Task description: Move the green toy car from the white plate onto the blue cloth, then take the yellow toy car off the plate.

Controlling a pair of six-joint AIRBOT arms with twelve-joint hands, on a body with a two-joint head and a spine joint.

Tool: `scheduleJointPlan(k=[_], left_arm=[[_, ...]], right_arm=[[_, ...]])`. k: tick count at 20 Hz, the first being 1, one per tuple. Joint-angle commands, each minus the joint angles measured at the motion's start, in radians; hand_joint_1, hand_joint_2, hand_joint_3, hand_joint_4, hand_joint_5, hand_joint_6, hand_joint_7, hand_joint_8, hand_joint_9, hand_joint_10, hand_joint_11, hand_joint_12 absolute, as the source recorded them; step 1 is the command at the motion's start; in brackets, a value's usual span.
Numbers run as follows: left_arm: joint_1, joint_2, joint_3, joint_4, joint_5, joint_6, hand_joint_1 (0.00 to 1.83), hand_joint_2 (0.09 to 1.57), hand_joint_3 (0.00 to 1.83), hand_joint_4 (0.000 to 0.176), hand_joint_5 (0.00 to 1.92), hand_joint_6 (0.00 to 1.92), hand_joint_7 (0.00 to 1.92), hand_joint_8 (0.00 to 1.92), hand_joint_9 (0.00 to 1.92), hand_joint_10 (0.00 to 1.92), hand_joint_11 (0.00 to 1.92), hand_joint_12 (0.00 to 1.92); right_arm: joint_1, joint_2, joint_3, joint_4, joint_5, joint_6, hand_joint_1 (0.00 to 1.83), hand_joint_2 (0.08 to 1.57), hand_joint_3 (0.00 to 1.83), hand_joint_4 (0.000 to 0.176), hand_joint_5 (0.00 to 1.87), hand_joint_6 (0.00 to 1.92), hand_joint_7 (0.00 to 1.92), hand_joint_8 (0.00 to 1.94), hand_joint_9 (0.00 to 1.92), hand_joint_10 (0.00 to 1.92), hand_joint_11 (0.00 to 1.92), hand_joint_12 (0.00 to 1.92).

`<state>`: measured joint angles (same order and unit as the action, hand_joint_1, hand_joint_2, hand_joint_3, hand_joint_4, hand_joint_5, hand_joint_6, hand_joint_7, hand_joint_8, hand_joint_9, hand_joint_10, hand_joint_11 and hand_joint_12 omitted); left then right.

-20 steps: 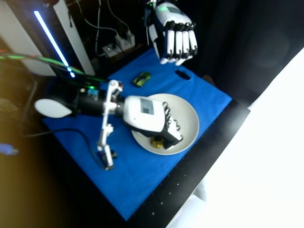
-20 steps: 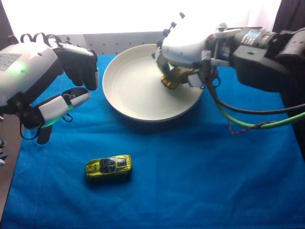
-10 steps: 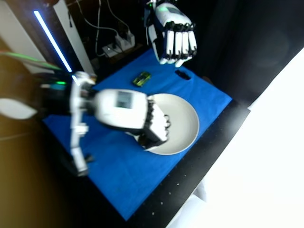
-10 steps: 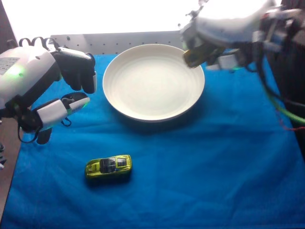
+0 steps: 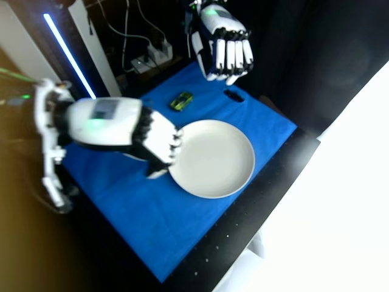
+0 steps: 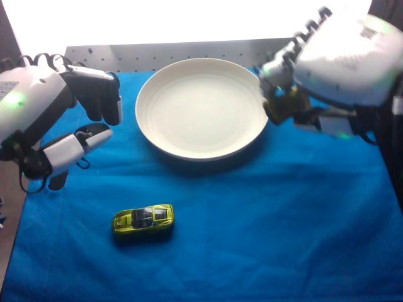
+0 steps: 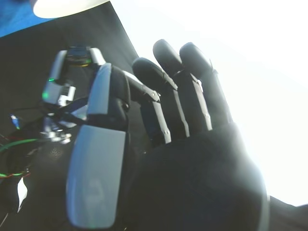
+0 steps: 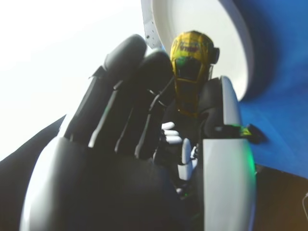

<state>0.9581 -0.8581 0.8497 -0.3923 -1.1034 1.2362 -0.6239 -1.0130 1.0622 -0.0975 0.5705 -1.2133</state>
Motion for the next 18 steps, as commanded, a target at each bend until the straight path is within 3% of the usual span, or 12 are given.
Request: scheduleJointPlan(k=[1,2,3,5,6,8,9,11,12,15,17,18], left_arm=[[-0.003,0.001,0.0,0.019,-0.132,-0.004,1.11,1.27,0.0,0.035,0.72,1.34,0.67,1.5,0.57,1.14,0.39,1.75],[0.0,0.001,0.0,0.017,-0.135,-0.006,1.12,1.27,0.0,0.03,0.73,1.32,0.68,1.49,0.59,1.14,0.42,1.73],[0.0,0.001,0.0,0.016,-0.135,-0.008,1.12,1.26,0.0,0.027,0.74,1.3,0.69,1.48,0.61,1.11,0.44,1.7],[0.001,0.0,0.0,0.016,-0.136,-0.01,1.12,1.27,0.0,0.033,0.72,1.34,0.69,1.47,0.62,1.09,0.45,1.68],[0.001,-0.001,0.0,0.016,-0.136,-0.01,1.11,1.27,0.0,0.035,0.72,1.34,0.69,1.47,0.62,1.09,0.45,1.68],[0.001,-0.003,0.0,0.016,-0.136,-0.01,1.11,1.27,0.0,0.04,0.71,1.36,0.69,1.46,0.62,1.09,0.44,1.67],[0.001,-0.004,0.0,0.016,-0.136,-0.011,1.11,1.27,0.0,0.04,0.71,1.36,0.7,1.45,0.63,1.08,0.45,1.65],[0.001,-0.006,0.0,0.014,-0.136,-0.011,1.12,1.26,0.0,0.034,0.72,1.33,0.73,1.43,0.67,1.06,0.49,1.64],[0.001,-0.008,0.0,0.012,-0.138,-0.011,1.12,1.26,0.0,0.031,0.72,1.32,0.73,1.44,0.67,1.06,0.5,1.62],[0.008,-0.011,0.0,0.008,-0.145,-0.012,1.13,1.25,0.0,0.028,0.72,1.31,0.74,1.43,0.71,1.06,0.56,1.6],[0.01,-0.013,0.0,0.006,-0.148,-0.014,1.12,1.25,0.0,0.032,0.73,1.3,0.73,1.44,0.7,1.06,0.56,1.6],[0.012,-0.013,0.0,0.005,-0.148,-0.014,1.13,1.25,0.0,0.034,0.74,1.29,0.74,1.42,0.72,1.04,0.57,1.58]], right_arm=[[-0.005,0.003,-0.018,0.0,0.142,-0.006,1.36,1.14,0.0,0.0,0.83,0.94,0.95,1.08,0.95,1.38,1.0,1.51],[-0.039,0.013,-0.042,0.001,0.156,-0.006,1.29,1.14,0.0,0.0,0.91,0.8,0.96,1.29,1.14,1.49,1.14,1.69],[-0.066,0.018,-0.06,0.001,0.161,-0.006,1.22,1.09,0.0,0.0,1.04,0.85,1.13,1.42,1.27,1.59,1.27,1.78],[-0.115,0.015,-0.085,0.001,0.161,-0.005,1.19,1.09,0.0,0.0,1.02,0.95,1.13,1.43,1.21,1.61,1.18,1.8],[-0.125,0.014,-0.089,0.001,0.161,-0.005,1.35,1.1,0.01,0.0,0.92,0.95,1.02,1.11,1.01,1.35,1.01,1.65],[-0.164,0.0,-0.095,0.001,0.156,0.011,1.28,1.11,0.0,0.0,0.87,1.04,1.07,0.98,0.95,1.05,0.84,1.46],[-0.18,-0.009,-0.09,0.001,0.147,0.034,1.22,1.07,0.0,0.0,0.7,0.7,0.87,0.75,0.83,0.96,0.7,1.47],[-0.2,-0.015,-0.088,0.001,0.142,0.052,0.9,1.03,0.0,0.0,0.38,0.16,0.45,0.2,0.35,0.55,0.06,1.45],[-0.209,-0.015,-0.089,0.005,0.142,0.054,0.78,1.0,0.0,0.0,0.25,0.04,0.26,0.05,0.17,0.3,0.01,1.13],[-0.228,-0.011,-0.09,0.037,0.15,0.054,0.69,0.95,0.0,0.0,0.03,0.01,0.01,0.0,0.0,0.01,0.0,0.24],[-0.242,-0.002,-0.098,0.057,0.181,0.054,0.68,0.93,0.0,0.0,0.0,0.0,0.0,0.0,0.0,0.0,0.0,0.25],[-0.252,0.005,-0.104,0.075,0.206,0.054,0.65,0.93,0.0,0.0,0.04,0.01,0.01,0.0,0.0,0.0,0.0,0.43]])
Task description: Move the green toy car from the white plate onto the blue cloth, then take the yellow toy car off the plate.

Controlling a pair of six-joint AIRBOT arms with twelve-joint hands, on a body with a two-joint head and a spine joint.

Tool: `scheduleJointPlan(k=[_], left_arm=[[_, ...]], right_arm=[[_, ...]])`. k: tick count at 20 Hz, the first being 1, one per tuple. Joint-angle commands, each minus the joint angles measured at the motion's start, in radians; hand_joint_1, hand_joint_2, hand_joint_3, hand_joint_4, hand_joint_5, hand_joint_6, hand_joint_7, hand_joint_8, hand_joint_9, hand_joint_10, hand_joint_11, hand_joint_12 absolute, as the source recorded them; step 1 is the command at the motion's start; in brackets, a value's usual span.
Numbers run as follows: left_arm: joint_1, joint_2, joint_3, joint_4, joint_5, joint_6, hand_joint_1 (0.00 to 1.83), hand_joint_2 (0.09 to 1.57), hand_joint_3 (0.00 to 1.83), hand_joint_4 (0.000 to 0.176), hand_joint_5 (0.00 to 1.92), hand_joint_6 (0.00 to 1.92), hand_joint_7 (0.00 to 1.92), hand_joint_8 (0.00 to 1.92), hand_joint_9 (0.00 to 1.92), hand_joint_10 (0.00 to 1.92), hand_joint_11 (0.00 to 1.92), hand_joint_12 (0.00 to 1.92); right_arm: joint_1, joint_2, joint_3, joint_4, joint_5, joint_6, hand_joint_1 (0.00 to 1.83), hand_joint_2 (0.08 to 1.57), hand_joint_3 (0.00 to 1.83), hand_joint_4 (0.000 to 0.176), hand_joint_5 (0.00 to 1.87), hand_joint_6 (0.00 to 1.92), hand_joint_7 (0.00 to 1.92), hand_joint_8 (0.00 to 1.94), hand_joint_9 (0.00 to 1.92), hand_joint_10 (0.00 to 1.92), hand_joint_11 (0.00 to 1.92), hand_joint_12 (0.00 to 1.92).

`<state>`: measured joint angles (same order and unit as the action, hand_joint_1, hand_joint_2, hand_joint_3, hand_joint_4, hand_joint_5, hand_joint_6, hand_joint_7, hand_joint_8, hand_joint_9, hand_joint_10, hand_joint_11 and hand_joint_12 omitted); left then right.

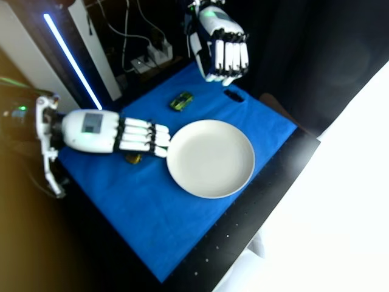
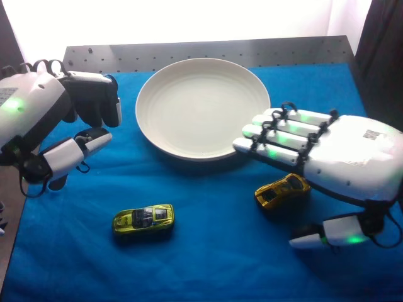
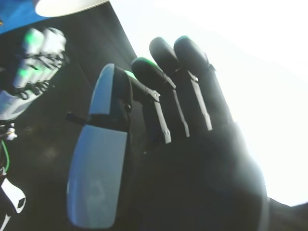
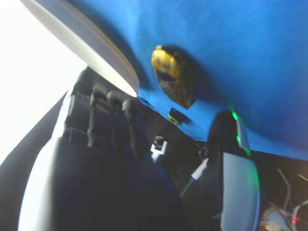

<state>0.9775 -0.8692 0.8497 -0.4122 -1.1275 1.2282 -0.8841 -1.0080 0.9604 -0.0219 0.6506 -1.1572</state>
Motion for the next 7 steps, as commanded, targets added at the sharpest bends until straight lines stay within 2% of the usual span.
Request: scheduleJointPlan(k=[1,2,3,4,5,6,7], left_arm=[[-0.007,-0.003,0.001,0.025,-0.125,-0.006,1.13,1.24,0.0,0.04,0.75,1.29,0.75,1.39,0.72,0.99,0.56,1.56],[-0.007,-0.003,0.002,0.025,-0.129,-0.008,1.13,1.24,0.0,0.044,0.74,1.31,0.76,1.37,0.73,0.94,0.54,1.54],[-0.007,-0.003,0.003,0.025,-0.134,-0.01,1.13,1.24,0.0,0.043,0.74,1.31,0.76,1.37,0.72,0.93,0.53,1.54],[-0.006,-0.003,0.004,0.024,-0.141,-0.014,1.12,1.25,0.0,0.038,0.73,1.31,0.75,1.4,0.7,0.96,0.5,1.57],[-0.006,-0.003,0.009,0.023,-0.148,-0.025,1.13,1.25,0.0,0.024,0.72,1.31,0.75,1.43,0.69,1.02,0.5,1.6],[-0.005,-0.003,0.017,0.023,-0.16,-0.051,1.12,1.27,0.0,0.018,0.68,1.36,0.73,1.46,0.66,1.01,0.46,1.58],[-0.004,-0.002,0.025,0.024,-0.176,-0.074,1.11,1.28,0.0,0.007,0.65,1.38,0.71,1.5,0.63,1.05,0.44,1.6]], right_arm=[[-0.002,0.011,-0.009,0.017,0.157,-0.001,0.61,0.95,0.0,0.0,0.1,0.02,0.05,0.01,0.0,0.0,0.0,0.76],[-0.018,0.026,-0.021,0.047,0.201,0.0,0.65,0.96,0.0,0.0,0.19,0.05,0.12,0.02,0.04,0.02,0.0,0.78],[-0.036,0.044,-0.032,0.078,0.255,0.0,0.58,1.0,0.01,0.0,0.23,0.06,0.17,0.02,0.06,0.03,0.0,0.95],[-0.059,0.062,-0.043,0.117,0.321,0.0,0.66,1.13,0.03,0.0,0.37,0.18,0.27,0.04,0.12,0.09,0.0,1.22],[-0.093,0.086,-0.056,0.168,0.408,0.0,0.72,1.21,0.02,0.0,0.45,0.4,0.38,0.06,0.19,0.28,0.0,1.44],[-0.13,0.109,-0.071,0.233,0.522,0.0,0.98,1.27,0.0,0.0,0.63,1.23,0.59,0.24,0.31,0.72,0.01,1.75],[-0.158,0.126,-0.082,0.276,0.605,0.0,1.01,1.32,0.01,0.0,0.61,1.49,0.63,0.54,0.38,1.04,0.12,1.86]])
